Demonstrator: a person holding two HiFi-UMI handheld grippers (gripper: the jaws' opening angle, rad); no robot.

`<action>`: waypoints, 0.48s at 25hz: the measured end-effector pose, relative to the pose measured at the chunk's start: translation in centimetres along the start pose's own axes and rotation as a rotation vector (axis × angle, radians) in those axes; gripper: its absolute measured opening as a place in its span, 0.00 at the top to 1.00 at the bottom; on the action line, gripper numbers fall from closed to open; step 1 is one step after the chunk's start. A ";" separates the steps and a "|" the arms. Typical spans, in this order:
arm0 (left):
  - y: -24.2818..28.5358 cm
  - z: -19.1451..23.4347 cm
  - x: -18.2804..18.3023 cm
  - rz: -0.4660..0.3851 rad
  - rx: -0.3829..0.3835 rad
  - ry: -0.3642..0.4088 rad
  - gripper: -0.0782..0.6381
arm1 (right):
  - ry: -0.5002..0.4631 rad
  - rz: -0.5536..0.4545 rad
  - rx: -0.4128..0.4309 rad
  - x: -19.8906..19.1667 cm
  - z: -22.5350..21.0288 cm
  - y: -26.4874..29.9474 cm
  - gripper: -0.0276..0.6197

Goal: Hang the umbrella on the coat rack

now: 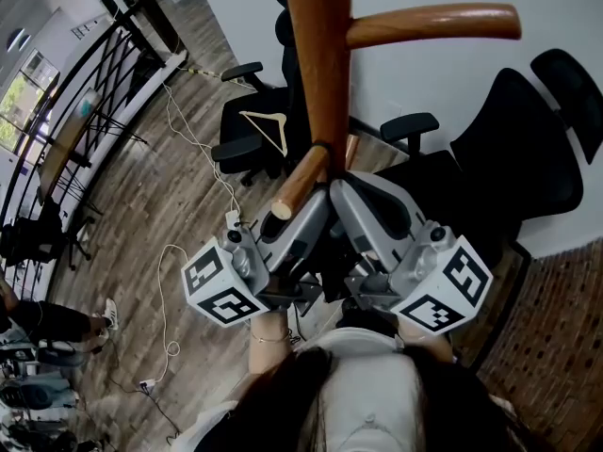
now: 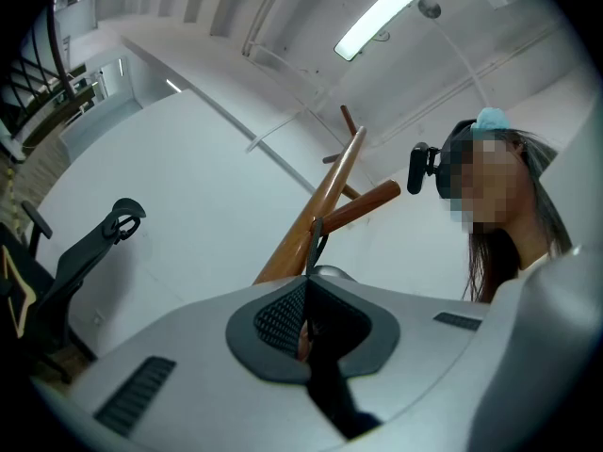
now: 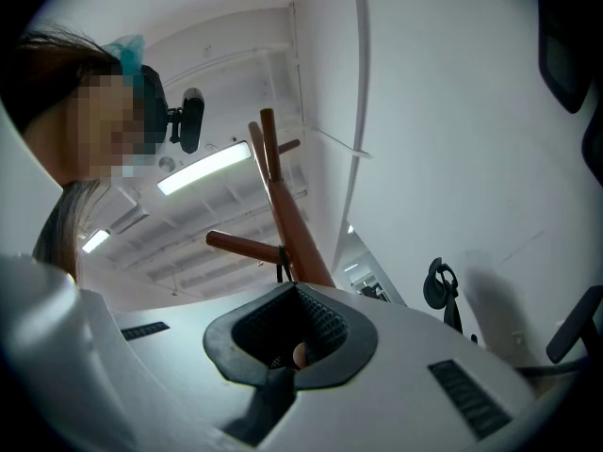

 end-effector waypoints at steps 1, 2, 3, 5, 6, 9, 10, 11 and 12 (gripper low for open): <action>-0.1 0.2 0.0 0.000 -0.001 -0.001 0.87 | 0.002 -0.001 0.001 -0.1 -0.1 0.1 0.90; -0.1 0.2 0.0 0.001 -0.005 -0.002 0.87 | 0.004 -0.002 0.002 -0.2 -0.1 0.1 0.90; -0.1 0.2 0.0 0.002 -0.009 0.000 0.87 | 0.005 -0.003 0.004 -0.2 -0.2 0.1 0.90; 0.1 0.0 -0.1 0.004 -0.016 0.007 0.87 | 0.005 -0.005 0.009 -0.1 -0.2 -0.1 0.90; 0.1 0.0 -0.2 0.005 -0.017 0.013 0.87 | 0.004 -0.007 0.010 -0.1 -0.2 -0.1 0.90; -0.1 -0.2 -0.1 0.009 -0.009 0.035 0.87 | -0.003 -0.011 0.008 -0.2 -0.1 -0.2 0.90; -0.1 -0.2 -0.1 0.010 -0.006 0.040 0.87 | -0.005 -0.012 0.007 -0.3 0.0 -0.2 0.90; -0.1 -0.2 -0.2 0.009 -0.005 0.043 0.87 | -0.007 -0.013 0.007 -0.3 0.0 -0.2 0.90; -0.2 -0.2 -0.2 0.009 -0.004 0.044 0.87 | -0.009 -0.014 0.006 -0.4 0.0 -0.3 0.90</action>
Point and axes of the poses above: the fingertips, and each gripper's own axes: y forward along the fingers, z to its left, x out of its top, the point moved 2 cm from there along -y, backward along the fingers
